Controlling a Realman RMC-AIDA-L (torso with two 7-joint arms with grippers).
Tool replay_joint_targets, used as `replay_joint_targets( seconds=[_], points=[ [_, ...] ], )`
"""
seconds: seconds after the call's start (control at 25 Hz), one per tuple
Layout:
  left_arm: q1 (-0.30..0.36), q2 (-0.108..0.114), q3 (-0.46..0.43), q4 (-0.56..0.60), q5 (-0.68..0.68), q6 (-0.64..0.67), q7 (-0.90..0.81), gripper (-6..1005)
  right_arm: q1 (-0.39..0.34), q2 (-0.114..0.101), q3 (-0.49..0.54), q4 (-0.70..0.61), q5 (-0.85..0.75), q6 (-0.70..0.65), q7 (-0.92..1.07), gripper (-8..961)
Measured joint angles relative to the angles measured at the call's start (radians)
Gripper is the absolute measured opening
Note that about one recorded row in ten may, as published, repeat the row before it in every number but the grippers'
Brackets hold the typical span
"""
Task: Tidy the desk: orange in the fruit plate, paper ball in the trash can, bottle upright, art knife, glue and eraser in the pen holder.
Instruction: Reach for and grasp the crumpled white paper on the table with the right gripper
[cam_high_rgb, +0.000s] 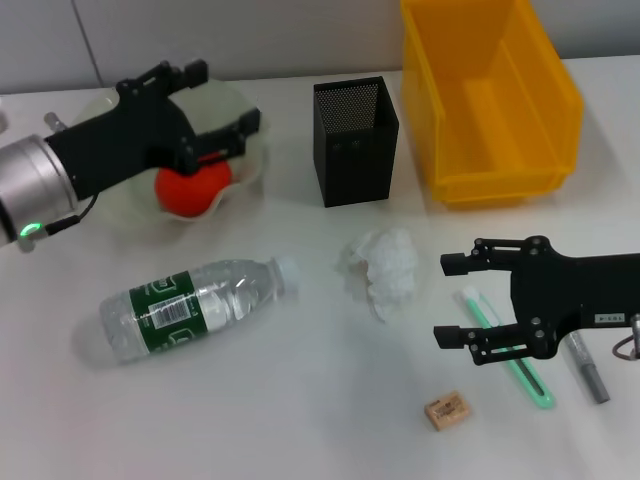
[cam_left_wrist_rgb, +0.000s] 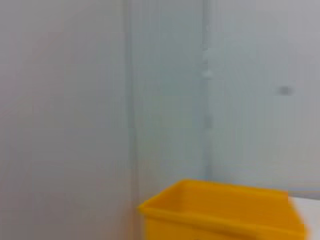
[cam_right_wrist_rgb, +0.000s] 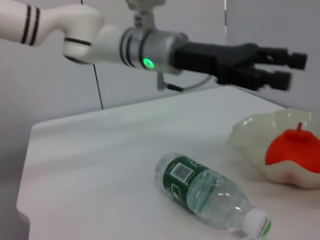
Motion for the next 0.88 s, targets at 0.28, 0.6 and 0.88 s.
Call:
replay_joint_targets(
  seconds=[0.28, 0.6, 0.88],
  points=[
    [0.131, 0.011, -0.006, 0.274, 0.192, 0.275, -0.208, 850, -0.009, -0.003, 0.033, -0.014, -0.025, 0.011, 0.001, 826],
    [0.146, 0.029, -0.007, 0.306, 0.296, 0.509, -0.310, 849, -0.011, -0.004, 0.061, -0.139, -0.126, -0.012, 0.127, 826],
    [0.143, -0.002, -0.006, 0.283, 0.392, 0.544, -0.299, 848, 0.033, -0.003, 0.025, -0.282, -0.227, -0.028, 0.350, 825]
  ],
)
